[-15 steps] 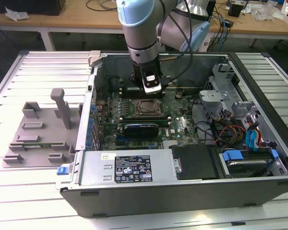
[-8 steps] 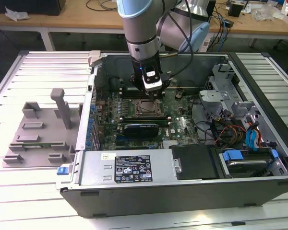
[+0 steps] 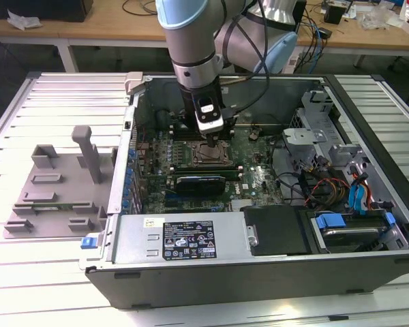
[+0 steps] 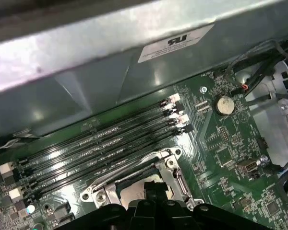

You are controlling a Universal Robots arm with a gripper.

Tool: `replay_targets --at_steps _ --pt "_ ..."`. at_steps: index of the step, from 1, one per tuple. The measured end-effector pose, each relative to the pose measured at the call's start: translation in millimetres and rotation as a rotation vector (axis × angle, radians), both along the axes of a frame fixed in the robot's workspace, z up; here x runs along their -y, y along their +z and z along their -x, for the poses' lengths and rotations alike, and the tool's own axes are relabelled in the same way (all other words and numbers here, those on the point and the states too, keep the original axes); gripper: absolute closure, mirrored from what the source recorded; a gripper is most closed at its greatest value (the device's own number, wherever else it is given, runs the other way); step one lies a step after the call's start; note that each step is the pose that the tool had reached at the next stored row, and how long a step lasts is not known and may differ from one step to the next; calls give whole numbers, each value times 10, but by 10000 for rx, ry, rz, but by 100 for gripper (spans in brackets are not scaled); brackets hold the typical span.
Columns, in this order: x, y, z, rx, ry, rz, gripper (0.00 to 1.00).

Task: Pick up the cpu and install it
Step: 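Install the first cpu locking lever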

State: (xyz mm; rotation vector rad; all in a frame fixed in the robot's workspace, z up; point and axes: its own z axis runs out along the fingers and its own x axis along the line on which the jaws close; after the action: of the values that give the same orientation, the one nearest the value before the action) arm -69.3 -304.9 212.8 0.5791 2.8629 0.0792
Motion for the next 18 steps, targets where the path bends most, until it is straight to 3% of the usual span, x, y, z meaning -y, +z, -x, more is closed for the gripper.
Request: replay_targets --at_steps 2,5,7,8,9,10,11,12,14,17,18 --pt "0 -4 0 -77 539 90 89" --pt "1 -7 -2 -253 819 172 89" --pt "1 -7 -1 -262 856 180 89" --pt "0 -10 -6 -363 862 178 89" --pt "1 -11 -13 -536 863 171 89" --pt "1 -12 -27 -834 863 158 89" --pt "1 -13 -37 -1029 864 149 89" --pt "1 -12 -40 -1109 866 148 89" --pt "1 -12 -53 -1111 875 147 89" --pt "1 -15 -98 -1110 1349 174 89" --pt "1 -20 -102 -1105 1739 195 89"
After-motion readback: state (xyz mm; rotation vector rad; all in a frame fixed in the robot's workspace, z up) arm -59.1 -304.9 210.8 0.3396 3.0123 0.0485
